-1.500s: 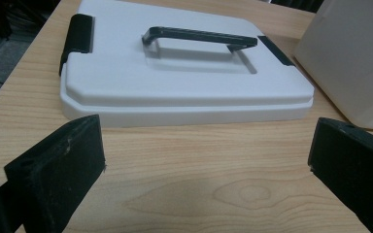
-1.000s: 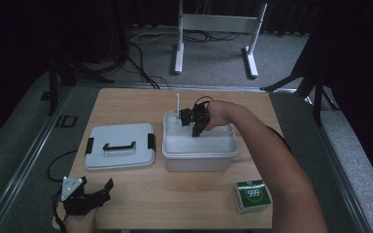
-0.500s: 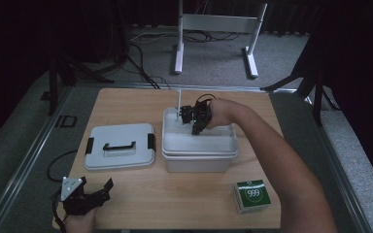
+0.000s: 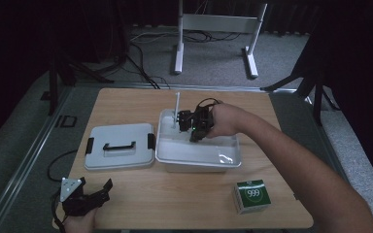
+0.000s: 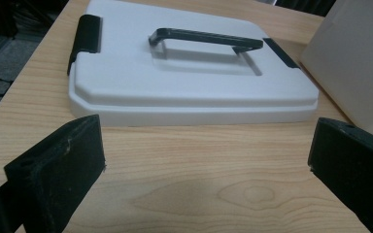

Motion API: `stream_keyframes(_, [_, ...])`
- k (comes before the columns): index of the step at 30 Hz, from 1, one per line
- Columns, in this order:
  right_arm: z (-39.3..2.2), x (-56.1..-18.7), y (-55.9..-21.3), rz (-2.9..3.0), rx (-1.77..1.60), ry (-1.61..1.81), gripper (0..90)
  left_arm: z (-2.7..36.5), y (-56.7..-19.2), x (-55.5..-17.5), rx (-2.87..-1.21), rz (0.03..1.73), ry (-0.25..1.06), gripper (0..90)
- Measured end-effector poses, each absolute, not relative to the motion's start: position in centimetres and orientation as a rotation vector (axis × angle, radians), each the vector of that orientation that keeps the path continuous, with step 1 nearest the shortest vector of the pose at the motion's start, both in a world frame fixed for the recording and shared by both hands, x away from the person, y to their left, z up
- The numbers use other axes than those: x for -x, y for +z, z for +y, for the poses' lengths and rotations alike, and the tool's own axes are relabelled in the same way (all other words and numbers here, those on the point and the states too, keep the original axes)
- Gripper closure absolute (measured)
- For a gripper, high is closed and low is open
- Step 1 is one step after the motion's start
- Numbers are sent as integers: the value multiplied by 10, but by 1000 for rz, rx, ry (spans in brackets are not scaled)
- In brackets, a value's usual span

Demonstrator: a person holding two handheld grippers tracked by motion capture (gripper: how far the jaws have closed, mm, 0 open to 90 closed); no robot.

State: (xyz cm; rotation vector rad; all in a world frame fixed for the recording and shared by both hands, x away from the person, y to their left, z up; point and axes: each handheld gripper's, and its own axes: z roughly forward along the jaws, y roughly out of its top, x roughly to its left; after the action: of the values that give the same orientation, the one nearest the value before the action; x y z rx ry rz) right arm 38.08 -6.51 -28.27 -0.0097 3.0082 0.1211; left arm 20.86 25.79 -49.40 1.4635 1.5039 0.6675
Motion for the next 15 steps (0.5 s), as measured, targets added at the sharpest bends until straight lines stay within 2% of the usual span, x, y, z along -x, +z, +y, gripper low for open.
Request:
stream_keyframes(8, [-69, -328, -282, 3055, 17, 146, 886, 256, -494, -210, -1474, 1507, 672, 2])
stream_keyframes(15, [-66, -296, -292, 3058, 62, 101, 886, 256, -495, -209, -1469, 1516, 673, 2])
